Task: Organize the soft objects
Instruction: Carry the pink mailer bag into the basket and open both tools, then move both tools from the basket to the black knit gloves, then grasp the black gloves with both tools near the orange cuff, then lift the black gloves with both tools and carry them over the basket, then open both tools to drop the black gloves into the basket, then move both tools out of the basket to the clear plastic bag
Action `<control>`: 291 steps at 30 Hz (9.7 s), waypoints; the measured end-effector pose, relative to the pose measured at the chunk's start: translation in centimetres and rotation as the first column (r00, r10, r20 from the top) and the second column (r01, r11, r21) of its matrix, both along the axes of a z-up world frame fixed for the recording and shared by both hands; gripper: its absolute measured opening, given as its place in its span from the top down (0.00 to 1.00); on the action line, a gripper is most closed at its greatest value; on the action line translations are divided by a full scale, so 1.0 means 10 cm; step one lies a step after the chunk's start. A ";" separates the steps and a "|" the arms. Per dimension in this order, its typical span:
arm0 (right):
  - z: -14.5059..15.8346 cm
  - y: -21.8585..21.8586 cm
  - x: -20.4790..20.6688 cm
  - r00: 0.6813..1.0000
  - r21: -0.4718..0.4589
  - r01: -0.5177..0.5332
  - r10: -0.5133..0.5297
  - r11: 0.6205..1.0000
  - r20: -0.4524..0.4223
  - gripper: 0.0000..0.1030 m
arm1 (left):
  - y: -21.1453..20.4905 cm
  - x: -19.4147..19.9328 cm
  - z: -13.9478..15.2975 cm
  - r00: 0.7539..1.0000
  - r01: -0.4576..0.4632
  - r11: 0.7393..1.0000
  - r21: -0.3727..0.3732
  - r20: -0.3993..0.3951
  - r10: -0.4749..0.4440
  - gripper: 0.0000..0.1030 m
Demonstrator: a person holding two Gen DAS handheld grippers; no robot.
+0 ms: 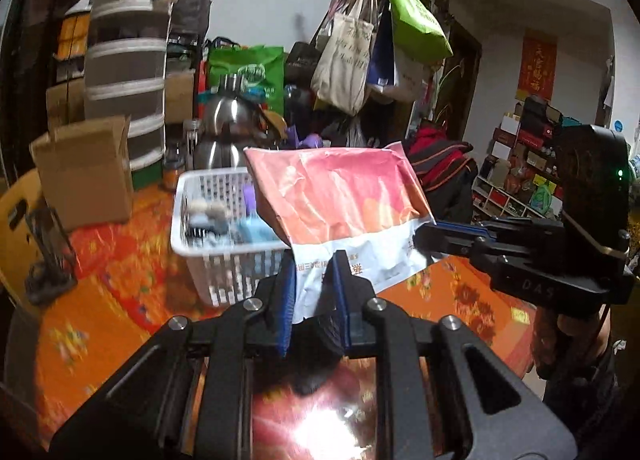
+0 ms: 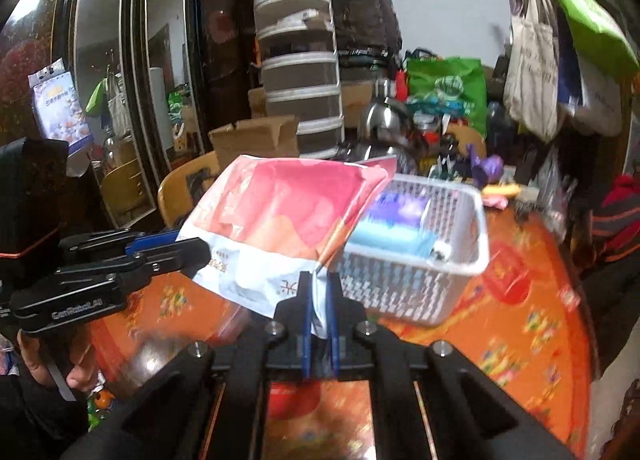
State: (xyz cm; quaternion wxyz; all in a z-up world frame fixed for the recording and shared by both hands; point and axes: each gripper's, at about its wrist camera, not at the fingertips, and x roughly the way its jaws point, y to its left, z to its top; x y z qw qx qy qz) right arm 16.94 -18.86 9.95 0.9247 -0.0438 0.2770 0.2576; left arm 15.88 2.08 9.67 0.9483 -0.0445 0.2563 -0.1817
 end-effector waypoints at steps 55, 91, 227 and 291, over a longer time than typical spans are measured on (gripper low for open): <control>-0.60 -0.20 2.03 0.957 -0.072 0.213 -0.223 0.974 -0.185 0.31 | -0.12 2.40 -0.59 0.984 -0.096 0.988 0.121 -0.136 0.113 0.13; -1.09 -0.28 0.61 0.962 -0.039 0.180 -0.184 0.983 -0.202 0.25 | 0.16 0.88 -1.18 0.938 -0.158 0.979 0.127 -0.291 0.189 0.12; 0.52 -0.14 0.74 0.984 0.028 0.131 -0.134 0.991 0.115 0.91 | 0.05 1.36 0.72 0.989 -0.149 0.988 0.031 -0.010 0.149 0.87; -1.39 -0.59 0.64 0.936 -0.055 0.188 -0.196 0.981 -0.293 0.20 | 0.44 0.71 -1.16 0.906 -0.280 0.948 0.149 -0.286 0.312 0.03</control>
